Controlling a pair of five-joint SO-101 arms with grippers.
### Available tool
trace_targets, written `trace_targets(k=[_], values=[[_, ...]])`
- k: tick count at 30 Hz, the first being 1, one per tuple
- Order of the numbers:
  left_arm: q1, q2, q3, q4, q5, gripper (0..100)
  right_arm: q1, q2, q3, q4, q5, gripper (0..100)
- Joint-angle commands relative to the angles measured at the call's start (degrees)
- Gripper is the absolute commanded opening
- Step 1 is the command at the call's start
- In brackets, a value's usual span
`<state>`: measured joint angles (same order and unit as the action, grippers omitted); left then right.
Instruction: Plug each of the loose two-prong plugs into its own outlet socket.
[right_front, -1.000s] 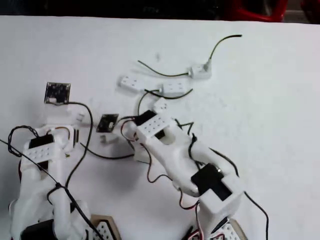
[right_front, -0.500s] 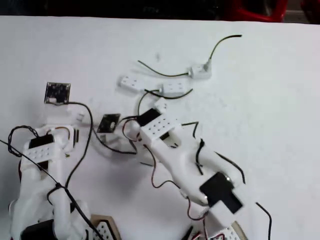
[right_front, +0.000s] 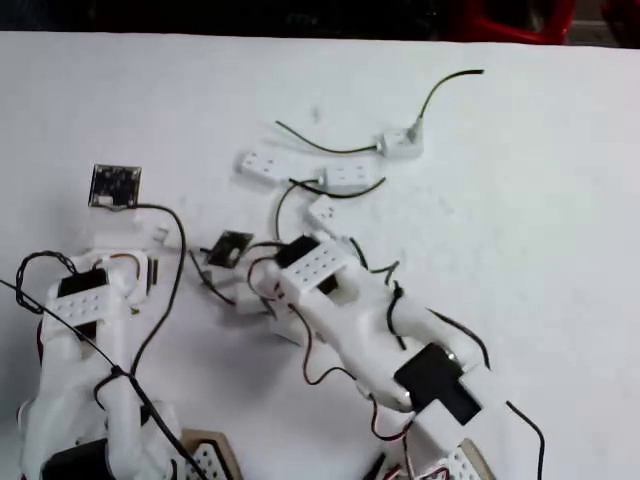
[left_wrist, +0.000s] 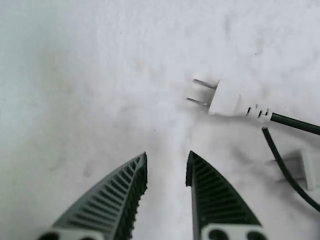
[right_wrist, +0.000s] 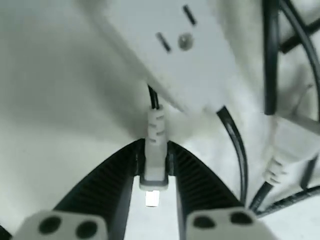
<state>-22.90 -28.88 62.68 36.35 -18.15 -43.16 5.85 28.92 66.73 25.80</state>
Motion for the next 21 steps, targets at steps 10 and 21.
trace_targets(k=[10, 21], values=[[0.48, -1.98, -0.44, -1.14, 0.18, 14, -0.66, -0.22, -2.02, -0.48, -2.37, 9.6], [0.48, -1.98, -0.44, -1.14, 0.18, 14, -0.66, -0.31, -3.78, 1.45, -2.37, 7.4]])
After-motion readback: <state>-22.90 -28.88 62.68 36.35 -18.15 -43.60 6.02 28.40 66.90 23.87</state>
